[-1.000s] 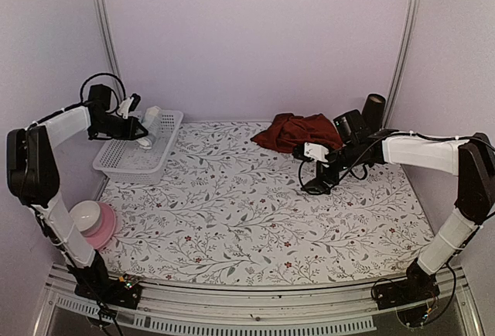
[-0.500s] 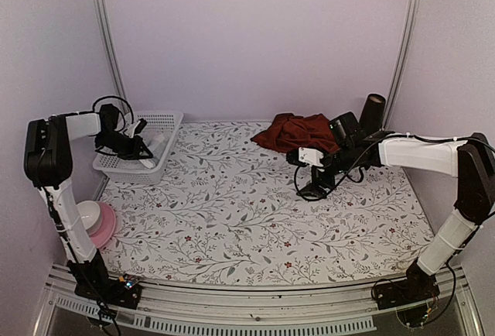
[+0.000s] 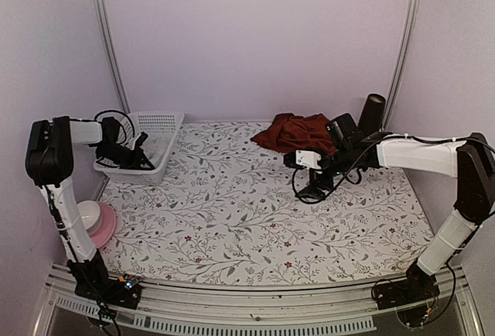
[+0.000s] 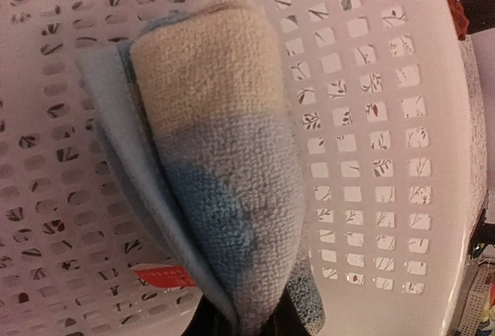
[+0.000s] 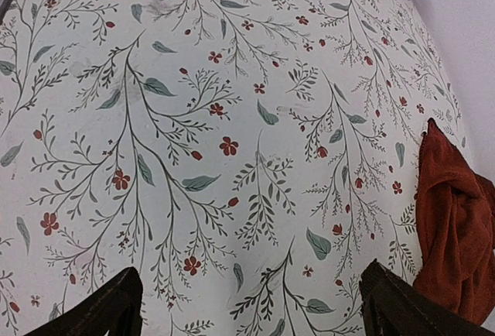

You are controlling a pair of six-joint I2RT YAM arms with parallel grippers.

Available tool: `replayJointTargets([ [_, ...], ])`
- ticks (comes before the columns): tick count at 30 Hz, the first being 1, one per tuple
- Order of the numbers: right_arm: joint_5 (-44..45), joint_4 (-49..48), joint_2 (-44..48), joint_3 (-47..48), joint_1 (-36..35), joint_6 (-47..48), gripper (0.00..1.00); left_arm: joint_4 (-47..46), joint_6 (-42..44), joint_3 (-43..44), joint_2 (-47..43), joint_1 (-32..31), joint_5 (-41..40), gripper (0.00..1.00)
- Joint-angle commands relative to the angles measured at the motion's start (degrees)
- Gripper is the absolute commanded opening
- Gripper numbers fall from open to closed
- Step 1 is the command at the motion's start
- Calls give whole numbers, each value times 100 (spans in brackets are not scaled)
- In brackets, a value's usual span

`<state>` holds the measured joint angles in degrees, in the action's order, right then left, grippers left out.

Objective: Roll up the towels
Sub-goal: Place the towel in the storage box, then pick up the towel from the corner of the board.

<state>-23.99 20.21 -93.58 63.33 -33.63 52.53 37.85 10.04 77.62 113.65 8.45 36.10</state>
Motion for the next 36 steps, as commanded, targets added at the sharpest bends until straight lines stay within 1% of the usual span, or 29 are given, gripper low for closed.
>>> replayJointTargets([
  [1,172,80,-125,0,-94,58,99,-14,-55,-133,219,33,239,0],
  [8,263,71,-142,-8,-149,98,99,-29,-202,-142,347,34,-118,0],
  [10,263,71,-151,-5,-152,91,99,-40,-228,-142,303,34,-182,10],
  [12,263,72,-160,-7,-160,87,99,-40,-247,-136,248,34,-275,23],
  [15,265,86,-156,-3,-179,87,99,-49,-266,-152,154,34,-391,36],
  [16,263,88,-153,0,-184,83,99,-57,-287,-150,131,42,-438,39],
  [20,254,97,-143,11,-205,90,99,-103,-355,-115,11,43,-544,45],
  [22,254,97,-151,9,-206,82,99,-137,-402,-90,-35,43,-668,46],
  [23,262,104,-152,19,-214,82,99,-172,-418,-78,-206,51,-745,48],
  [25,272,106,-160,21,-214,87,99,-233,-467,-57,-341,59,-792,56],
  [29,278,115,-176,28,-224,87,99,-391,-531,-43,-586,69,-688,58],
  [33,313,115,-203,30,-224,82,99,-430,-560,-28,-587,65,-603,57],
  [36,325,115,-228,30,-223,98,99,-525,-556,-100,-546,39,-503,52],
])
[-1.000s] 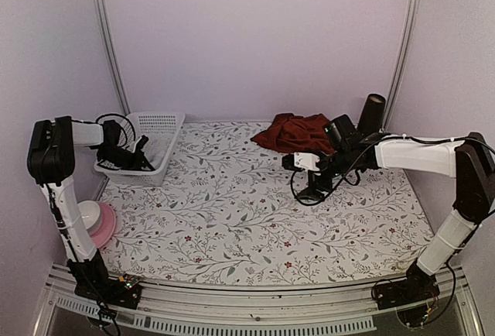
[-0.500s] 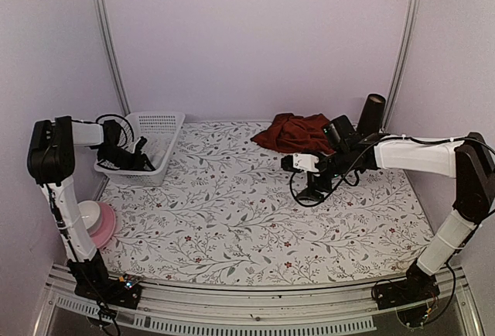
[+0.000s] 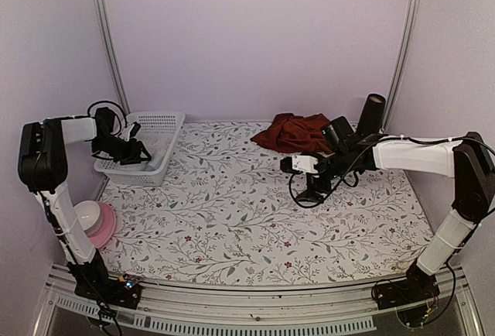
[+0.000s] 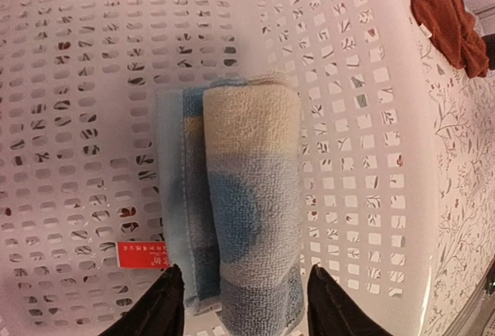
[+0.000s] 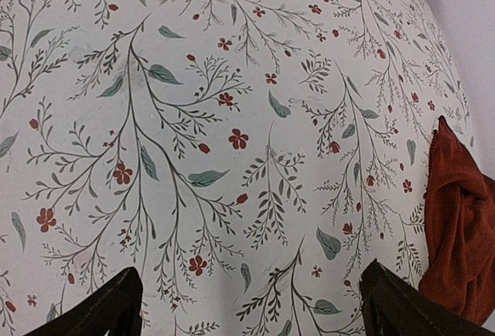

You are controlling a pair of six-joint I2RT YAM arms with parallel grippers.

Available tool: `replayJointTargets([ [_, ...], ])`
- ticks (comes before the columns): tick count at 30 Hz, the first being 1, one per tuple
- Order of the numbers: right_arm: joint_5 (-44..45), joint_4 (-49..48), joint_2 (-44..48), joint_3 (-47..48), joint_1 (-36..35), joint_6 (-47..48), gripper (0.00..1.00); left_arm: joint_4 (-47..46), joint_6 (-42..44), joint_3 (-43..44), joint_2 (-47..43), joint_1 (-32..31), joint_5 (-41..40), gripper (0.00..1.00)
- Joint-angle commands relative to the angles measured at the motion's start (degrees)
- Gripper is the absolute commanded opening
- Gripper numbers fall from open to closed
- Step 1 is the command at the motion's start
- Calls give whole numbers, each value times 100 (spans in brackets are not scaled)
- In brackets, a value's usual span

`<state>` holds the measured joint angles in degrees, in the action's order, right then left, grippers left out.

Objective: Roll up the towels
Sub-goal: Pick up the towel from the corner of the board.

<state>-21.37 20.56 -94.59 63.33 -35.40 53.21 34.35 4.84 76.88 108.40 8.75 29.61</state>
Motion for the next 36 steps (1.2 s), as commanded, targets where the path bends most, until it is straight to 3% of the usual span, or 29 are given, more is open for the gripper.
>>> replayJointTargets([
  [1,62,80,-137,30,-51,25,99,-259,-56,-70,-25,0,169,48],
  [3,100,81,-175,24,-48,24,99,-433,-81,-155,-44,-13,240,41],
  [7,145,89,-232,38,-58,30,99,-821,-165,-234,-109,-28,537,17],
  [9,171,96,-259,36,-55,36,99,-943,-186,-230,-126,-81,712,13],
  [17,390,-95,-305,29,-55,-71,99,-1094,-380,-218,-303,-508,436,12],
  [26,930,-675,-463,250,387,-1032,99,-1111,-614,-282,-1419,-2011,-1825,14],
  [30,1237,-924,-527,254,815,-1436,99,-985,-552,-259,-1634,-2825,-2682,22],
  [36,1898,-1316,-569,271,1449,-1788,99,-916,-453,-386,-1918,-3824,-3247,41],
])
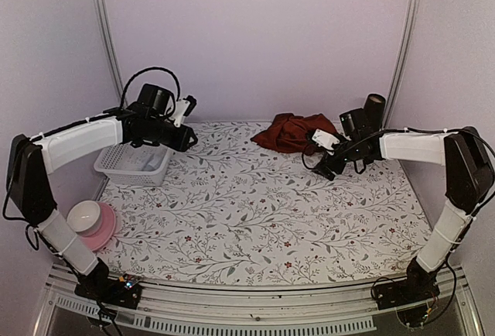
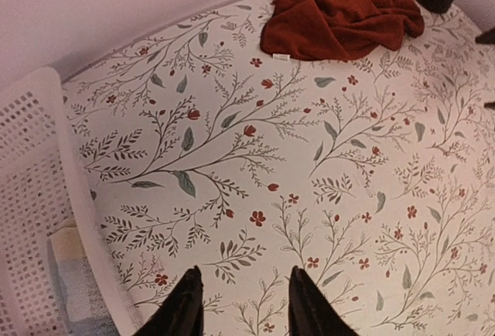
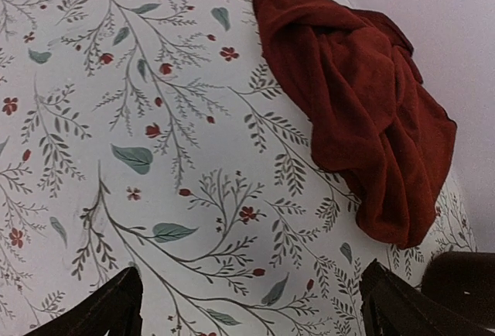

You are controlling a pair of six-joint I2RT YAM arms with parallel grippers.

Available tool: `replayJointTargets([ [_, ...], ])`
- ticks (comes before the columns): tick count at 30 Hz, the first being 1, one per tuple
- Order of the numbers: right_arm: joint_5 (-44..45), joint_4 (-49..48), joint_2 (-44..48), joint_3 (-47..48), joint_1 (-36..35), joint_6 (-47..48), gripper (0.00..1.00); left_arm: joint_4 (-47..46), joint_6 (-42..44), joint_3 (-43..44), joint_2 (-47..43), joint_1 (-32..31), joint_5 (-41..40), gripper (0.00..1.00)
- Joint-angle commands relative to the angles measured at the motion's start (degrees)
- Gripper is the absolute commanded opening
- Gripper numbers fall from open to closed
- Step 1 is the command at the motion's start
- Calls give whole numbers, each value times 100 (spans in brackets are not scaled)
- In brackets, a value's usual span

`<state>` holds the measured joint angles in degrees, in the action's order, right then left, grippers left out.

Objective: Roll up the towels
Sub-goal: Pick up the towel from the corner of the board.

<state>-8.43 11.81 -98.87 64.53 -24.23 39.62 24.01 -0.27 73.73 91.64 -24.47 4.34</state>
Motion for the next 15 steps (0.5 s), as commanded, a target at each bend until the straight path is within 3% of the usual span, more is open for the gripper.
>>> replayJointTargets([
  [1,675,-477,-175,173,432,-447,99,167,93,-62,-269,-672,-803,42],
  [15,1554,-96,-2374,2274,744,-118,100,451,412,-316,-205,-2287,-1294,59],
])
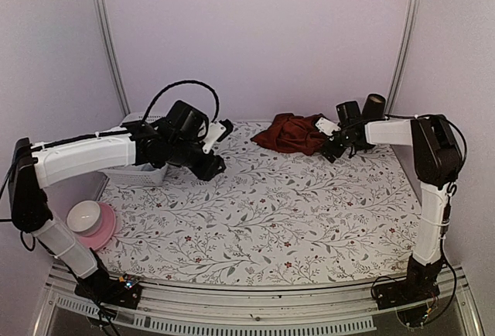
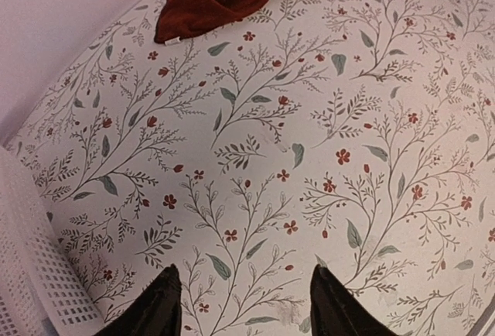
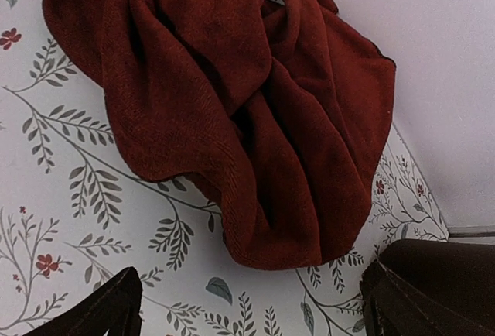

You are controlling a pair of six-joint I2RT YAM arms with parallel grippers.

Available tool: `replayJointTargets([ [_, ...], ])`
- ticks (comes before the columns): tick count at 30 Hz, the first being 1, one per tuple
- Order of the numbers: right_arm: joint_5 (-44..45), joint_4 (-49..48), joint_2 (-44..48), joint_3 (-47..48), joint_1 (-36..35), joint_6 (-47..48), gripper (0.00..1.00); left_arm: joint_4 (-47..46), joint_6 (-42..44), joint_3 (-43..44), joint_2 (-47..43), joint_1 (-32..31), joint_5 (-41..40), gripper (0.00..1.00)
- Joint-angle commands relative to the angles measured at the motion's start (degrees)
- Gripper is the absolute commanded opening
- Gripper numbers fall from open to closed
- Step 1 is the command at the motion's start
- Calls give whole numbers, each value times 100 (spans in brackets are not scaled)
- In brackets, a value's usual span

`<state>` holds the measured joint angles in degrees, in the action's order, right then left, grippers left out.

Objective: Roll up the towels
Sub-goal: Pick up the towel from the corner of the board.

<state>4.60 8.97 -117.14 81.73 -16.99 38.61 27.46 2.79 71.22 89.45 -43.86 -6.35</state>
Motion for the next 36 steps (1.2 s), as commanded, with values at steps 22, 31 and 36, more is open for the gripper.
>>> replayJointTargets([
  [22,-1713,1907,-487,1392,-35,239,2,-1023,451,-892,-395,-636,118,97],
  [31,-3477,3509,1130,721,-242,1131,2,-1240,877,-978,-498,-831,379,97],
  [36,-4309,4262,1880,273,-244,1579,3,-1278,1008,-961,-445,-1227,322,97],
])
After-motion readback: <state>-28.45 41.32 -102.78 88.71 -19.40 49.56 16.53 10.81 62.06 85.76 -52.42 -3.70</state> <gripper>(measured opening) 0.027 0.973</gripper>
